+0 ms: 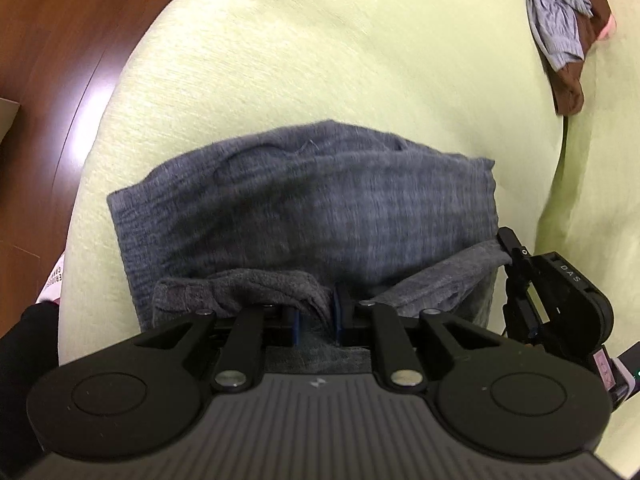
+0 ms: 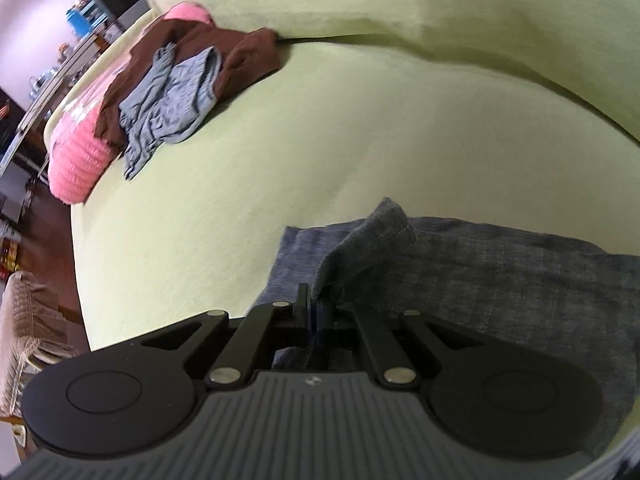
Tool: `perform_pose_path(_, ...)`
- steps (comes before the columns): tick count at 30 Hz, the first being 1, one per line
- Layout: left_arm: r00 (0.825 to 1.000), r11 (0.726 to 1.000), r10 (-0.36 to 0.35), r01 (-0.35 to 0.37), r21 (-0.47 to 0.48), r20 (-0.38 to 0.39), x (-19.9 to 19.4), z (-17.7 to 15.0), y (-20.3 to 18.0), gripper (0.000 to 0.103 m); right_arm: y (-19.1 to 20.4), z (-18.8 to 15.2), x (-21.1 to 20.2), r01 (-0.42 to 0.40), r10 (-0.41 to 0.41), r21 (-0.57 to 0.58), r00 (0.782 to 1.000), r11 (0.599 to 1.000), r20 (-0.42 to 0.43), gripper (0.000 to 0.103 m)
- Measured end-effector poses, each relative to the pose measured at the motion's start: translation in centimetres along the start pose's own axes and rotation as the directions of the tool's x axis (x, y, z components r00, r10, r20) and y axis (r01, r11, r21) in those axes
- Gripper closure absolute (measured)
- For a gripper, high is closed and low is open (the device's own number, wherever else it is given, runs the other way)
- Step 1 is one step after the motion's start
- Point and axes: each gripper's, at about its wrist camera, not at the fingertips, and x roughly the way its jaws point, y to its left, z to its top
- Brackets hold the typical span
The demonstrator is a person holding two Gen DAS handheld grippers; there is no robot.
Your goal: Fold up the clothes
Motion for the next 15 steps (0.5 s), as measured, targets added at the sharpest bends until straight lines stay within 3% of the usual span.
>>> perform_pose_path(15,1.0,0.999,-0.028,0.028,-0.035,0.0,-1.1,2.3,0.1,0.087,2.9,0.8,2.6,0.016,-0.017,-0.055,1.0,0.998,-0.019,0.101)
